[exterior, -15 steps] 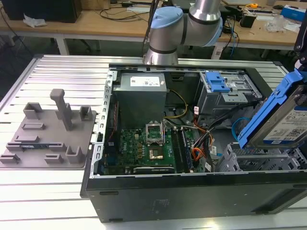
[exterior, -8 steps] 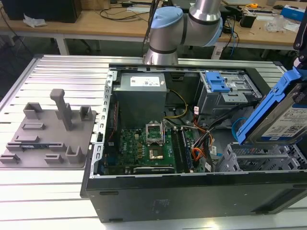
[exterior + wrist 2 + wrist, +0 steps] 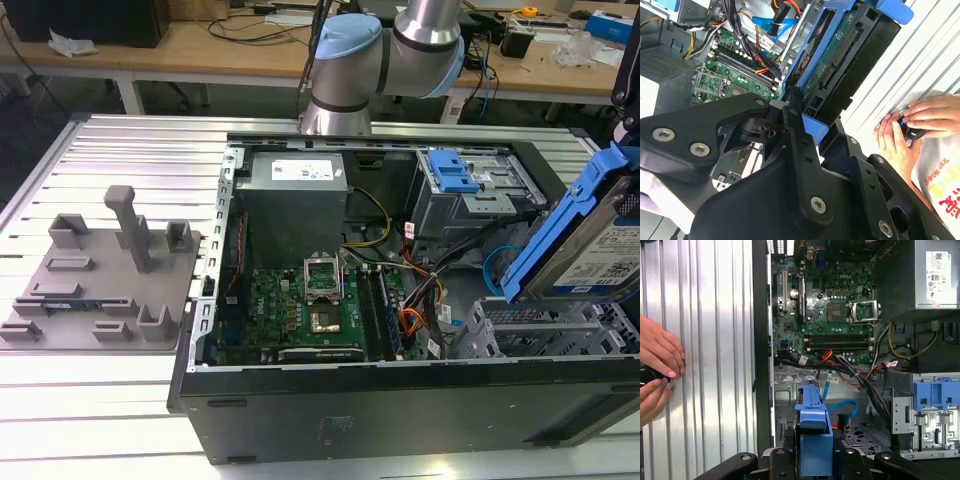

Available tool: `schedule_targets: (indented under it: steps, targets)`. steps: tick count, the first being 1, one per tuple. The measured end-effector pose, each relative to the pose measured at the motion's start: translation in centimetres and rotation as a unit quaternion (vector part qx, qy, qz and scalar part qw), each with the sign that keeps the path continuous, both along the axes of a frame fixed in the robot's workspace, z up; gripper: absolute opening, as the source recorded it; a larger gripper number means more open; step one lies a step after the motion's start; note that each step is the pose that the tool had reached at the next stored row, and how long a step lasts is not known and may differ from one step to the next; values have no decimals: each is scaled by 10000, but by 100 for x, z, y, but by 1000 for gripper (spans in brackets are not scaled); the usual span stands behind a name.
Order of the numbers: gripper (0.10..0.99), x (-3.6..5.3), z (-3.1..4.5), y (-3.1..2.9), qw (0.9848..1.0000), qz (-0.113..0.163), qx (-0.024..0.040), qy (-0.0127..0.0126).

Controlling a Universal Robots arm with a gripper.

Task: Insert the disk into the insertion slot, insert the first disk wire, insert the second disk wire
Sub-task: 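Insert the disk into the insertion slot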

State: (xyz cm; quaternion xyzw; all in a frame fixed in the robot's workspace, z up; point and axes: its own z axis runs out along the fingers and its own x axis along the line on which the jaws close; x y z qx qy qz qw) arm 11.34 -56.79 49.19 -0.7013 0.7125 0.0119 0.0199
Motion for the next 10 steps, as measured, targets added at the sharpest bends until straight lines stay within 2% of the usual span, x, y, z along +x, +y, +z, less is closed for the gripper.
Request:
schedule_targets:
  steps: [10]
  targets:
    - [365, -1, -1, 1, 10000, 0, -1, -8]
